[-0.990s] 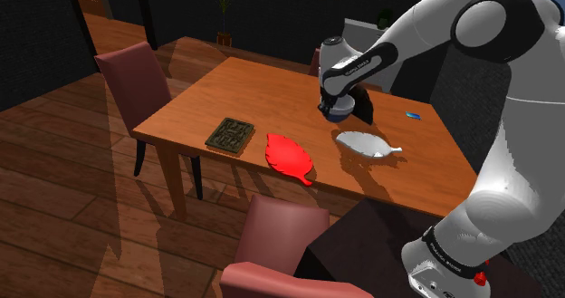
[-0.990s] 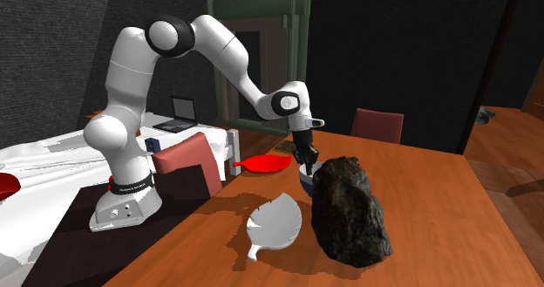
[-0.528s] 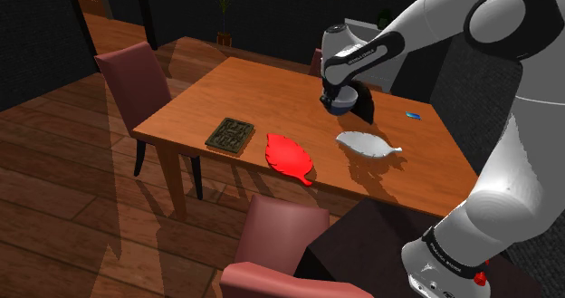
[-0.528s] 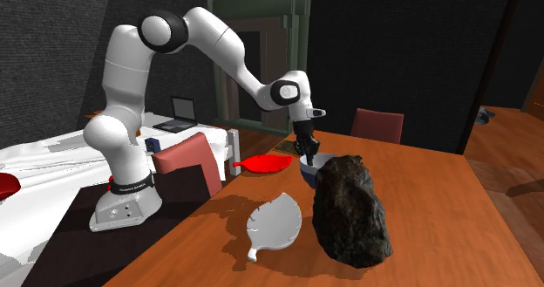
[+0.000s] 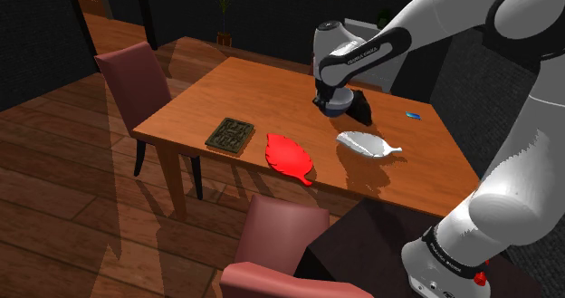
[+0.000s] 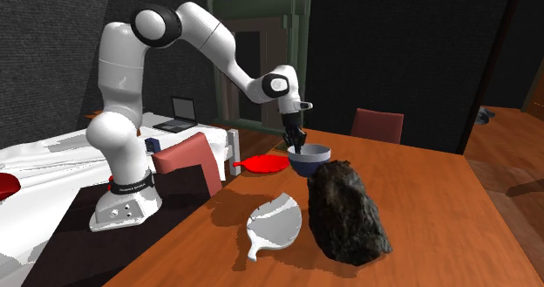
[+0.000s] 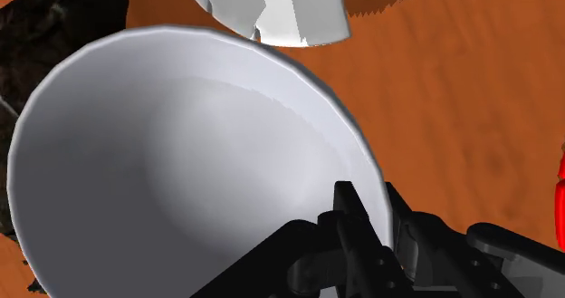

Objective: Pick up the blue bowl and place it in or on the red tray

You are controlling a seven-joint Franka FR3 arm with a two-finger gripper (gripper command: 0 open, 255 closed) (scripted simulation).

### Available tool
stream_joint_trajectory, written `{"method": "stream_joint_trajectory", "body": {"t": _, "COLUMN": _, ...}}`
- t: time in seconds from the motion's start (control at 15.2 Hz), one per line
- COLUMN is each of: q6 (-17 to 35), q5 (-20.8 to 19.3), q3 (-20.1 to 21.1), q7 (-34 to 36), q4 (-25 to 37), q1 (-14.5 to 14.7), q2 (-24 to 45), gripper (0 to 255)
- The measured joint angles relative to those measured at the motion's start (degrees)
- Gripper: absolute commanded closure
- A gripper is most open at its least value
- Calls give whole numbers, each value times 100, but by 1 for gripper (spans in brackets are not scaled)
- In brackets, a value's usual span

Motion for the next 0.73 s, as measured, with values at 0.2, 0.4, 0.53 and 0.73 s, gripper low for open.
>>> {"method": "stream_joint_trajectory", "body": {"t": 0.2, "q6": -88, "q5": -27, "q3": 133, "q7": 371, "q4": -227, "q1": 231, "q2": -184, "gripper": 255}}
{"method": "stream_joint_trajectory", "body": {"t": 0.4, "q6": -207, "q5": -33, "q3": 296, "q7": 780, "q4": -385, "q1": 485, "q2": -310, "gripper": 255}}
{"method": "stream_joint_trajectory", "body": {"t": 0.53, "q6": -287, "q5": -25, "q3": 419, "q7": 1057, "q4": -520, "q1": 660, "q2": -423, "gripper": 255}}
{"method": "stream_joint_trajectory", "body": {"t": 0.73, "q6": -425, "q5": 13, "q3": 579, "q7": 1386, "q4": -599, "q1": 874, "q2": -516, "gripper": 255}}
